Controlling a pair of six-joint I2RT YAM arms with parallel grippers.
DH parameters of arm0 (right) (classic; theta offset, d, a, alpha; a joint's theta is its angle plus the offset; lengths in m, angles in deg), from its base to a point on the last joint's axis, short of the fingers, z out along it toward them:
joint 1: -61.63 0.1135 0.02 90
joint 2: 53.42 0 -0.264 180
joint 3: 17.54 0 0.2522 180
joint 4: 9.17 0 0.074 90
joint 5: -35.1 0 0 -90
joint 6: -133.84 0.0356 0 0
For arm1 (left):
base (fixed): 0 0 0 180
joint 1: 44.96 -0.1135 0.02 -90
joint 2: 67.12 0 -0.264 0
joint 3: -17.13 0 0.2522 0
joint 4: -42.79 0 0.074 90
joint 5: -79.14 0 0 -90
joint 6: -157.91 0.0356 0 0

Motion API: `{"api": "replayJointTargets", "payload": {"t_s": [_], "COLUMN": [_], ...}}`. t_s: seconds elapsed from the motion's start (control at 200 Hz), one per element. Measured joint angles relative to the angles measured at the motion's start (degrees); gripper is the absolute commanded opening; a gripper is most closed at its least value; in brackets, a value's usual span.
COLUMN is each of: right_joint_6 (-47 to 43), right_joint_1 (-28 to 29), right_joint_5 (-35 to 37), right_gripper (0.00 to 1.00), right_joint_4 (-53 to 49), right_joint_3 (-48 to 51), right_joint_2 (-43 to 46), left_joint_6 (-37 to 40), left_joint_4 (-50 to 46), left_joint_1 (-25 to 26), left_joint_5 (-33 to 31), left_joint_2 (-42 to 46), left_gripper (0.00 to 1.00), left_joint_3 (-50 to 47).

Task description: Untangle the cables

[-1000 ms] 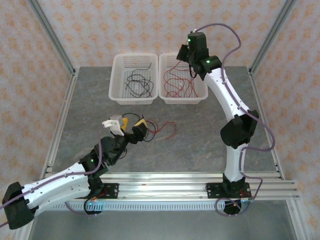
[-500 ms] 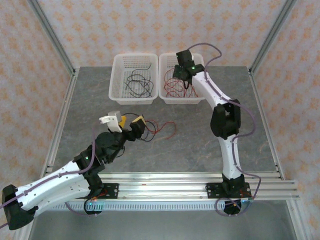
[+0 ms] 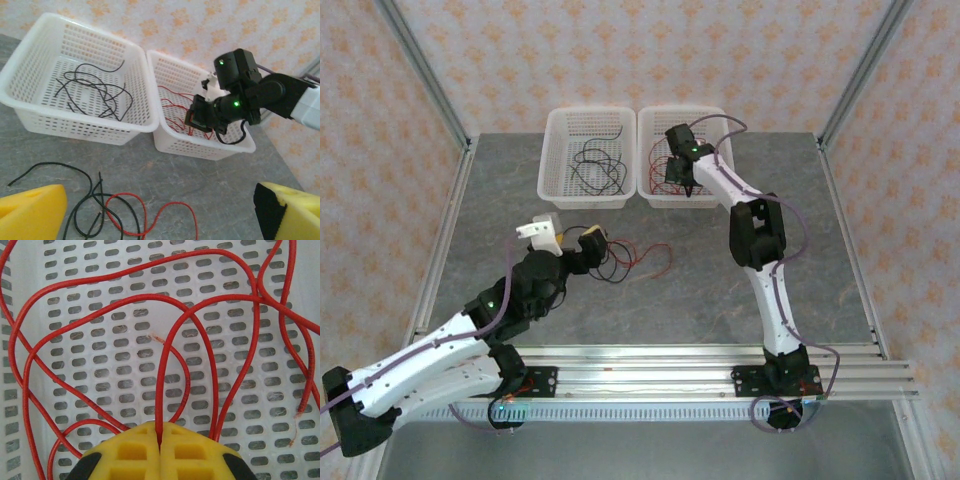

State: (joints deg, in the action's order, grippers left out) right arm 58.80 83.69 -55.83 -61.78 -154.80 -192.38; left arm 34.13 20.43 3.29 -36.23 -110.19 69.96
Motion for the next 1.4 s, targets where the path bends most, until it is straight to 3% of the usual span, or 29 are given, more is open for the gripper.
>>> {"api": "replayJointTargets", "payload": {"t_s": [0.175,0.46,0.556,0.746,0.941,1.236,1.401], "right_joint_6": [0.39,-0.28,-0.15,-0.44,-0.48,-0.07,2.51], "right_joint_1": [-0.15,-0.15,-0.15,-0.13,0.96,10.16,10.91], "right_joint_5": [-0.31,-0.37,0.07,1.73,4.07,5.44,4.26], "right_gripper": [0.33,0.55,0.69,0.7,0.7,0.7,0.7], "right_joint_4": [-0.26,-1.57,-2.34,-5.16,-5.18,2.14,6.05], "right_joint_3": [-0.98,-5.18,-5.84,-4.94,3.87,26.4,41.05], "right_joint_2": [-0.44,-0.46,-0.17,3.3,16.87,42.58,52.46], "left_joint_6": [-2.93,-6.86,-7.61,-9.03,-9.88,-9.49,-8.39], "left_joint_4": [-4.94,-11.08,-12.57,-15.28,-16.2,-13.86,-9.16], "left_joint_1": [-0.81,-1.18,-1.57,-3.21,-6.21,-13.49,-16.46], "left_joint_5": [-0.85,-0.72,-0.59,-0.13,3.65,11.93,17.11], "left_joint_2": [-1.53,-3.65,-4.61,-7.78,-11.82,-19.91,-23.32], "left_gripper": [0.92,0.9,0.89,0.84,0.76,0.68,0.66], "left_joint_3": [2.36,2.99,3.41,4.55,4.63,1.2,-3.52]}}
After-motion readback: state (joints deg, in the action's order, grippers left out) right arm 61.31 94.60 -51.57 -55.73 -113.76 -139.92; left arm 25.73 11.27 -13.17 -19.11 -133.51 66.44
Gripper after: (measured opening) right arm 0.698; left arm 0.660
